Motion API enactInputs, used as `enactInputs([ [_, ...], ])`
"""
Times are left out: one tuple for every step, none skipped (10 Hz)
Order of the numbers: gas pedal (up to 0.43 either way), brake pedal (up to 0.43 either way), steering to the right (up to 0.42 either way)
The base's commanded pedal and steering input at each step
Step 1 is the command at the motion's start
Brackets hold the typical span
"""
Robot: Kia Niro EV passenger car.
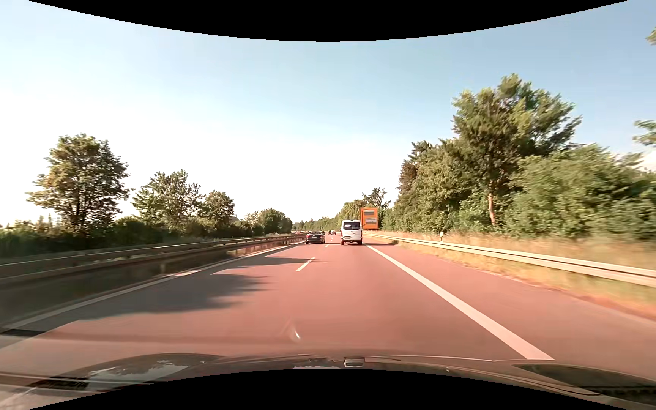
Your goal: Follow the waypoints while adhering to traffic rules and regulations
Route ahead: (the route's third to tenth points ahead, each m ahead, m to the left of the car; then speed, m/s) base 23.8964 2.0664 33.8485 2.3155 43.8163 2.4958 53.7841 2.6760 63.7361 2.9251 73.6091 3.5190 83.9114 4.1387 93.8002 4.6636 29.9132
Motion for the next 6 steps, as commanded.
enactInputs([
  [0.118, 0.006, -0.004],
  [0.11, 0.006, -0.004],
  [0.098, 0.006, -0.004],
  [0.087, 0.006, -0.004],
  [0.087, 0.006, -0.004],
  [0.087, 0.006, -0.004],
])
